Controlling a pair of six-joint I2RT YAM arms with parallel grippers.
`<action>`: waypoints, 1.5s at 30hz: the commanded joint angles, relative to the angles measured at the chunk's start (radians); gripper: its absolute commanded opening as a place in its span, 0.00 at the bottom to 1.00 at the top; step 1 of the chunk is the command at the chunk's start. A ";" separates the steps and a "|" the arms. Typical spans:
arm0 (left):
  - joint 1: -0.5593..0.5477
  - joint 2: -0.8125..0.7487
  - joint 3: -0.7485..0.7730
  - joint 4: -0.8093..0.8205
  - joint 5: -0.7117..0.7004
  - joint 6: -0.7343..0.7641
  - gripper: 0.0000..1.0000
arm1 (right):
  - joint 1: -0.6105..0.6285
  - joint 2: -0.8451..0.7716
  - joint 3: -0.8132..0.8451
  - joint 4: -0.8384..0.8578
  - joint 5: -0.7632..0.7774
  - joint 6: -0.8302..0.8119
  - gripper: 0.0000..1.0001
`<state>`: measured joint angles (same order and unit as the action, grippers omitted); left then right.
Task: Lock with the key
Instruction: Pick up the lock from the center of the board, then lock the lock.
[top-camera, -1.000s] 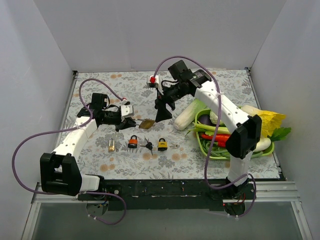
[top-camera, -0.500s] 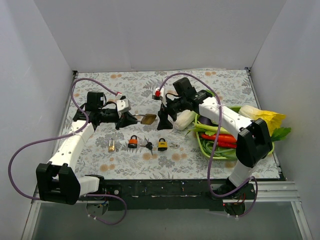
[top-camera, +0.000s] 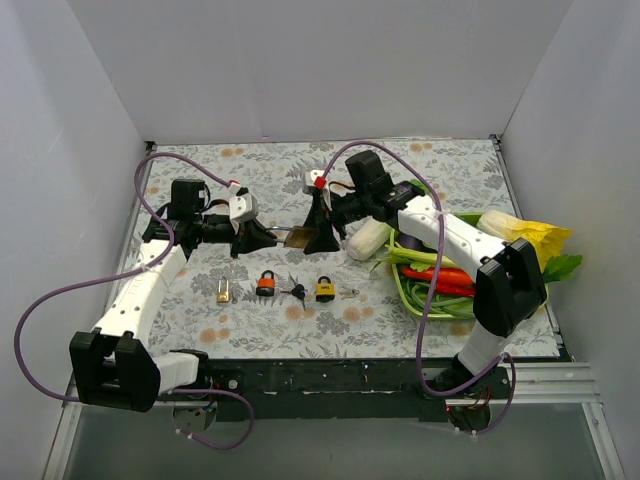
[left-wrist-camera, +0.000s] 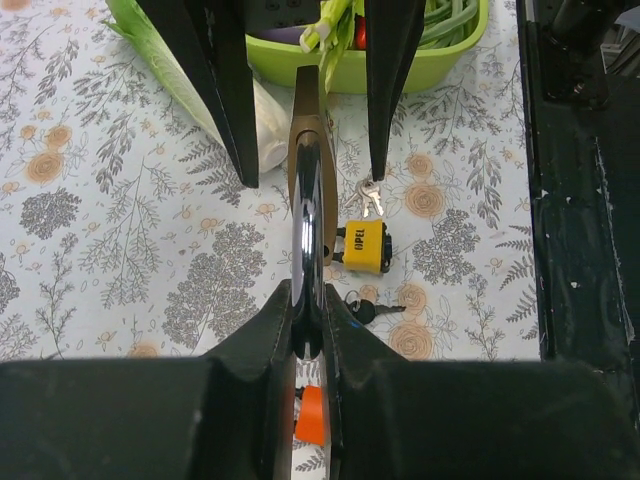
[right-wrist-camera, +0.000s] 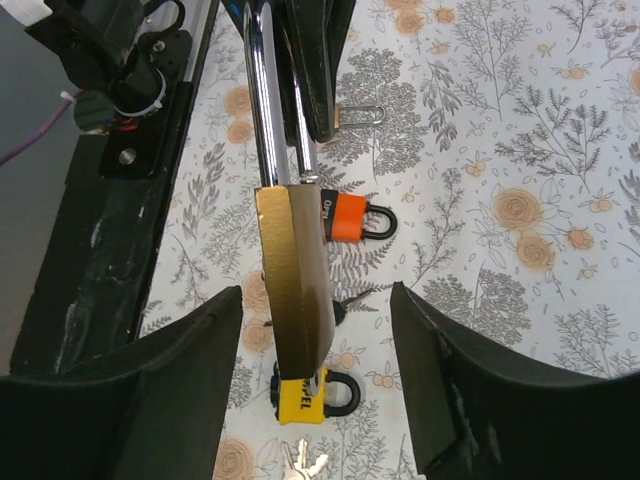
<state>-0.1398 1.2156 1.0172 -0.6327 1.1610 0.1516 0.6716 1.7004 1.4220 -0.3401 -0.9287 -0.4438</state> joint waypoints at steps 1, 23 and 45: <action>0.000 -0.053 0.066 0.037 0.112 -0.039 0.00 | 0.013 -0.015 0.032 0.032 -0.047 0.010 0.64; 0.009 -0.027 0.149 -0.148 0.063 -0.109 0.48 | 0.031 -0.048 0.069 -0.049 -0.010 0.057 0.01; 0.012 -0.082 0.084 -0.117 0.038 -0.211 0.13 | 0.046 -0.114 0.057 -0.054 -0.032 0.073 0.01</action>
<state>-0.1318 1.1652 1.1049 -0.7570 1.1557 -0.0422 0.7048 1.6310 1.4300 -0.4461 -0.9134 -0.3546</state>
